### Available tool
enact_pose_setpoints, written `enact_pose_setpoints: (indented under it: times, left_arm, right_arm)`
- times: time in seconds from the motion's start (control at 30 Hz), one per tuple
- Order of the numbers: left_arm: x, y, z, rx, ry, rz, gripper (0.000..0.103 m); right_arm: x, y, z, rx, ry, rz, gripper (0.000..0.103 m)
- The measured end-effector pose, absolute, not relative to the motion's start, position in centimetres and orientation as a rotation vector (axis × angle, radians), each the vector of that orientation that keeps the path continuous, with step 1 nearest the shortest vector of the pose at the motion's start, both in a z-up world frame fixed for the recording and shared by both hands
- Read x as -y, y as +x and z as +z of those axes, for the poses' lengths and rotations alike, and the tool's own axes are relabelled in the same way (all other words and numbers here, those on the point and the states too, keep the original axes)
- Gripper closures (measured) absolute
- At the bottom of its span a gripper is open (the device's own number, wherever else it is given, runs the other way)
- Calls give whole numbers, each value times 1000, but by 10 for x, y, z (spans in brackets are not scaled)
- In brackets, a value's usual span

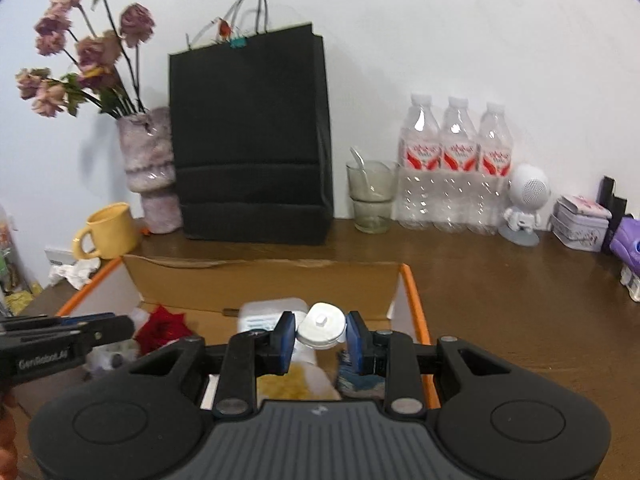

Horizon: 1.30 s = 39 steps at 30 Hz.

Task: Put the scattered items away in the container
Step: 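Carry packet and white cap over the box and open both grippers, then withdraw both grippers toward the black wrapper and last clear wrapper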

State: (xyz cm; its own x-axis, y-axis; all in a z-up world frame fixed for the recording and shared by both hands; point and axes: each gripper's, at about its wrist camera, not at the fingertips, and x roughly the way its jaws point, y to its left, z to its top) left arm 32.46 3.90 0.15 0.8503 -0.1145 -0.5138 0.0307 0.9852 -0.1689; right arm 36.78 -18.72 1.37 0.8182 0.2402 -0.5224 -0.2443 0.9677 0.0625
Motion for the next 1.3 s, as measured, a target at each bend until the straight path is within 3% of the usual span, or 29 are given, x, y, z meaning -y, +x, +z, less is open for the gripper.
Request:
enact_pose_setpoints:
  times: [0.13, 0.2, 0.23, 0.27, 0.3, 0.33, 1.3]
  left_arm:
    - [-42, 325, -2, -558, -178, -77, 80]
    - [-41, 326, -2, -566, -190, -73, 50]
    - [-41, 324, -2, -561, -196, -69, 28]
    - [-40, 323, 0, -554, -197, -68, 14]
    - [-39, 321, 2, -547, -195, -64, 10]
    - [-38, 319, 4, -535, -192, -58, 2]
    - [-38, 296, 23, -496, -221, -51, 0]
  right_arm:
    - [180, 369, 8, -577, -35, 266, 76]
    - [178, 367, 8, -585, -46, 273, 69]
    - [177, 365, 9, -593, -45, 275, 46]
    - [176, 364, 10, -599, -44, 278, 15]
    - [176, 362, 12, -595, -45, 281, 4]
    - [176, 360, 14, -589, -51, 284, 1]
    - [172, 338, 28, -592, -79, 270, 1]
